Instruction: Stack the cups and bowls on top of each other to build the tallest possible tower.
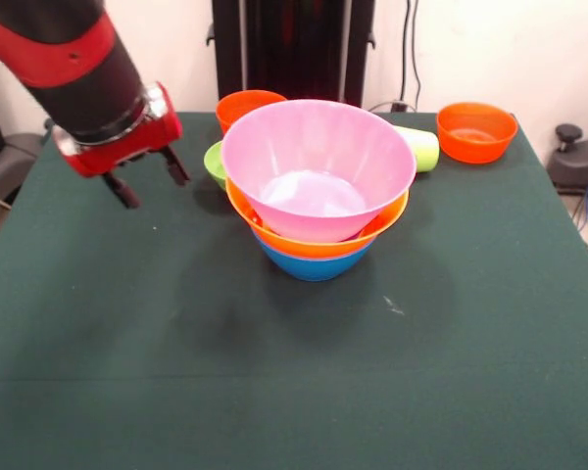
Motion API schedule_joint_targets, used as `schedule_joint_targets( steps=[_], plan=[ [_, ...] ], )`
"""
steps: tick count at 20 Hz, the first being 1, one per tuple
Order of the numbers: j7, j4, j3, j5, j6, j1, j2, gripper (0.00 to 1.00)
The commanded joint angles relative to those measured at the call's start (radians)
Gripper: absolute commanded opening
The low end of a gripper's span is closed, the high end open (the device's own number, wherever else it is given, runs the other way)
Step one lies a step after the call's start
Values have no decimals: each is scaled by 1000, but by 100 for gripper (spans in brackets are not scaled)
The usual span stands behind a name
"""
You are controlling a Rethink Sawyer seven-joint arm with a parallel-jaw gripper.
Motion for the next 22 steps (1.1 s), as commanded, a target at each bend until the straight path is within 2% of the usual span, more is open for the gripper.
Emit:
schedule_joint_targets(
  steps=[1, 3, 8, 17, 19, 20, 22],
  plan=[
    [-331, -61, 19, -55, 38, 32, 4, 100],
    [-319, -43, 14, -54, 15, 32, 0, 100],
    [-286, -10, 14, -4, 94, 29, -60, 100],
    [-224, 73, -36, -15, 128, 39, -115, 100],
    [-240, 71, -43, -15, 179, 36, -130, 100],
    [-253, 63, -49, -14, 235, 38, -140, 100],
    [-277, 46, -47, -22, 271, 39, -141, 100]
  ],
)
